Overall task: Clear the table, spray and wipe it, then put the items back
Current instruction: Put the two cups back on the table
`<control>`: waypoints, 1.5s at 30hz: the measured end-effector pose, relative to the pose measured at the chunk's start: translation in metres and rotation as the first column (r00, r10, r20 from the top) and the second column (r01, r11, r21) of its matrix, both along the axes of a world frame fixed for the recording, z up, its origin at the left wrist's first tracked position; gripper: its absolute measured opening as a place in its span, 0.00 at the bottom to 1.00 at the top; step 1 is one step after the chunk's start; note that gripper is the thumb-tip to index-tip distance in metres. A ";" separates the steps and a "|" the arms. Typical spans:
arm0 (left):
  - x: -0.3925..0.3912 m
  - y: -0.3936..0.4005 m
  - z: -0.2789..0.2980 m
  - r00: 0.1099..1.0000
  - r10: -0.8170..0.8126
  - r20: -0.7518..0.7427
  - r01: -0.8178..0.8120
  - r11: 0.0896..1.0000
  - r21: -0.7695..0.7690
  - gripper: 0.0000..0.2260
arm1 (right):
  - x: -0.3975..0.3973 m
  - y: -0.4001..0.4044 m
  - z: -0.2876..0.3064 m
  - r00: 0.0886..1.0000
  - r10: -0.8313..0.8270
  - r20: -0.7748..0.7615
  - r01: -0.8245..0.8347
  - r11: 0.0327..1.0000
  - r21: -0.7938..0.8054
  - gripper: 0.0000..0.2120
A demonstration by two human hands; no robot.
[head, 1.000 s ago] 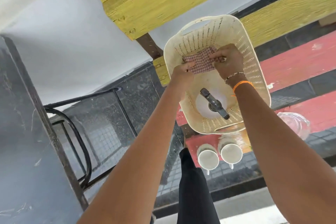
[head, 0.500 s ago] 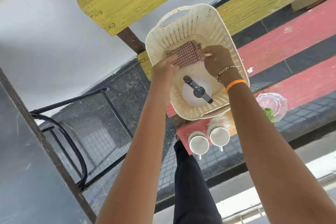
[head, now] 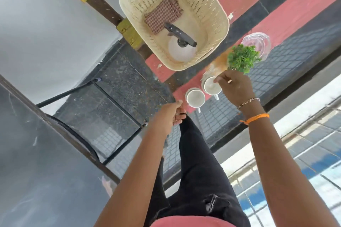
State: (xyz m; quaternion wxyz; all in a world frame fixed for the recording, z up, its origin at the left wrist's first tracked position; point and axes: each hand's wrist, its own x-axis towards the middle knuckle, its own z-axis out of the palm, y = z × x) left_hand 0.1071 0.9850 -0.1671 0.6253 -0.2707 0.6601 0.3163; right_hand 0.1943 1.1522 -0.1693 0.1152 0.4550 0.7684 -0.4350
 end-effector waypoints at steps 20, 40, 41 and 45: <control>0.070 0.018 -0.055 0.997 -0.029 -0.066 0.034 0.996 0.081 0.07 | 0.046 -0.031 -0.073 0.964 -0.186 0.190 0.232 0.937 -0.262 0.15; 0.003 -0.158 0.113 0.624 0.389 -0.678 -0.239 0.921 0.308 0.15 | -0.057 -0.186 0.114 0.934 0.090 -0.345 -0.173 0.961 -0.216 0.15; 0.006 -0.174 0.122 0.581 0.432 -0.690 -0.280 0.902 0.329 0.15 | -0.061 -0.200 0.125 0.912 0.143 -0.383 -0.230 0.954 -0.190 0.14; 0.022 -0.249 0.154 0.372 0.593 -0.715 -0.435 0.791 0.430 0.15 | -0.068 -0.279 0.163 0.824 0.268 -0.500 -0.383 0.912 -0.143 0.13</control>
